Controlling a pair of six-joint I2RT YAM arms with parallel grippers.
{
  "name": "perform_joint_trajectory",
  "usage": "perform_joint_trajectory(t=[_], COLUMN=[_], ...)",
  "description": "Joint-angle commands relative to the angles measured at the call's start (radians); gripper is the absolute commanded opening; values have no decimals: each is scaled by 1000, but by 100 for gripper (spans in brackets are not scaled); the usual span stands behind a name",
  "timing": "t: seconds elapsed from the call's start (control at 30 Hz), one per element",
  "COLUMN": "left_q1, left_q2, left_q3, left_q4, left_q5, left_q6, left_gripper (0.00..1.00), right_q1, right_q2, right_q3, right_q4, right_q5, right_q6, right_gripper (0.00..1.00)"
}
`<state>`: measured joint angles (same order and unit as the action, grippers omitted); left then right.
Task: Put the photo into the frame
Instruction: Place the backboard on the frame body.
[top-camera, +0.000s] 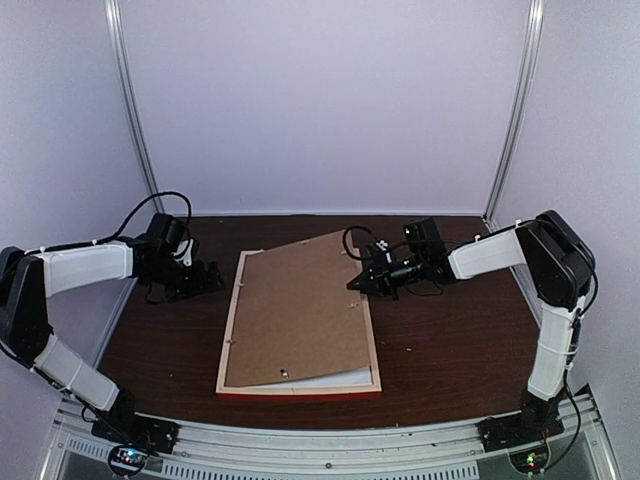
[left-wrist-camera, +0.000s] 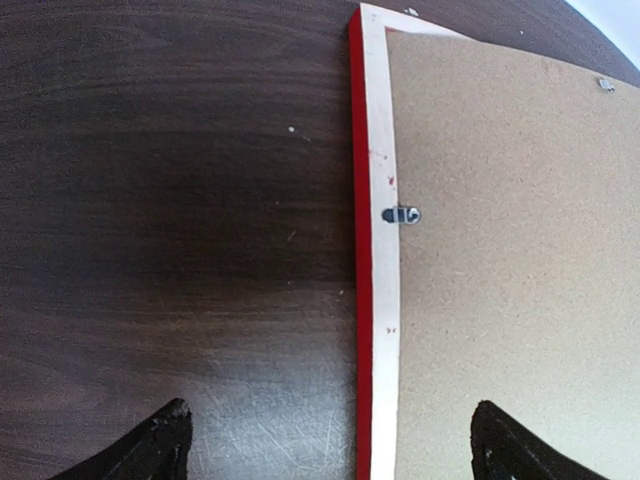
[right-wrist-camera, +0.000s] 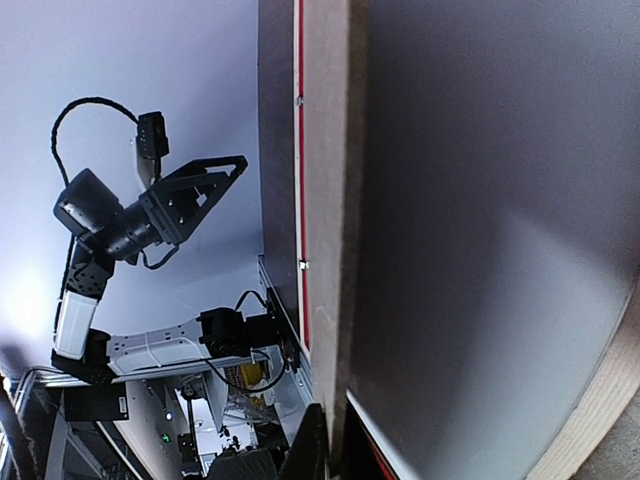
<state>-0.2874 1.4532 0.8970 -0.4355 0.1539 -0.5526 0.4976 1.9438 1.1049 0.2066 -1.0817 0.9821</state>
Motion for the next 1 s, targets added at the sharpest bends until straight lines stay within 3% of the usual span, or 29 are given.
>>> perform_joint_trajectory(t=[0.0, 0.13, 0.23, 0.43, 0.97], left_q1=[-11, -16, -16, -16, -22], left_q2=[23, 25, 26, 33, 57], left_q3=[-14, -12, -12, -18, -22], left_q4=[50, 50, 50, 54, 66], left_q5=[19, 21, 20, 21, 28], left_q6=[-13, -13, -13, -15, -18], left_gripper=[98, 98, 98, 98, 98], right_q1=[4, 4, 6, 21, 55], right_q2=[47, 47, 33, 21, 33], right_q3=[7, 31, 81, 150, 220], right_q4=[-9, -95, -259, -440, -581], right_q5=[28, 55, 105, 171, 252], right_q6=[-21, -89, -199, -307, -405], right_gripper=[7, 21, 32, 43, 45])
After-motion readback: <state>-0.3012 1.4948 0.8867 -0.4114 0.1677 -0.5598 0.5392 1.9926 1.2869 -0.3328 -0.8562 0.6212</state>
